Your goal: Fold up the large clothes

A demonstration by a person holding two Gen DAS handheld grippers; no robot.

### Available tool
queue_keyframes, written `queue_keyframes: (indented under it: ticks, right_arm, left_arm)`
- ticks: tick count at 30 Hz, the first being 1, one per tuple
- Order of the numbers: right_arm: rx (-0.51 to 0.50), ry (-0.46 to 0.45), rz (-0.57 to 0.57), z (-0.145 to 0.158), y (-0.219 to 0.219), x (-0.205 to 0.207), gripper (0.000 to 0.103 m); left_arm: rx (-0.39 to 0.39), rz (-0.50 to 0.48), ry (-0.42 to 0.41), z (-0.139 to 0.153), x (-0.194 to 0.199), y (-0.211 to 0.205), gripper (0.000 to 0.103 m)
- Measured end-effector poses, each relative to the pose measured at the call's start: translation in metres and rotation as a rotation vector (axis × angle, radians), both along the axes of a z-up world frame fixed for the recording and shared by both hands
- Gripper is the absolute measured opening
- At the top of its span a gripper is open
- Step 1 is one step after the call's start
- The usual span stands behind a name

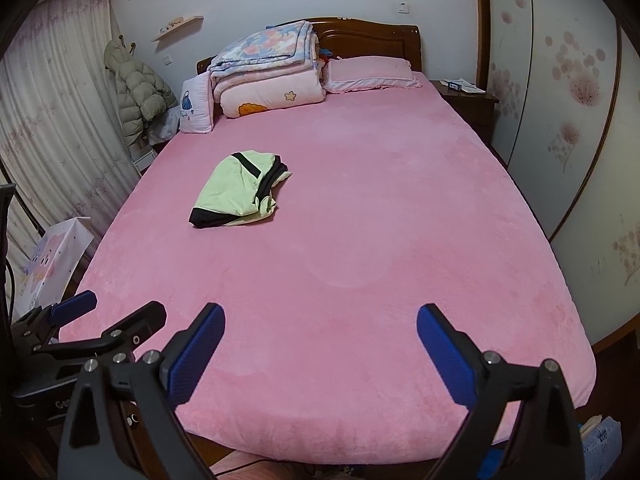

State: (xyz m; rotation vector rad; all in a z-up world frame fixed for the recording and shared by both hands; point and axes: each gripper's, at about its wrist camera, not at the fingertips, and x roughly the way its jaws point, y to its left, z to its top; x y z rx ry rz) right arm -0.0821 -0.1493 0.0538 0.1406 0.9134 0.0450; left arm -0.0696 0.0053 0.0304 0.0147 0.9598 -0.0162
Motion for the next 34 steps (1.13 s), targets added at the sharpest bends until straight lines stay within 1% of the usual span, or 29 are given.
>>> queue_keyframes:
  ticks: [20,28,34]
  right_arm:
    - [-0.015,0.008,-0.007,-0.0004,0.0036,-0.0043,0.097]
    - [-0.020,0.014,-0.008,-0.0052,0.0024,-0.0059,0.097]
    - [-0.016,0.015,-0.009,-0.0062,0.0014,-0.0061,0.097]
  left_arm:
    - [0.014,0.012,-0.010,0.0003,-0.0048,0.0019,0.102]
    - [0.000,0.012,0.006,-0.0025,-0.0051,0.0005,0.102]
    - [0.007,0.008,0.010,-0.0024,-0.0047,-0.0008,0.102]
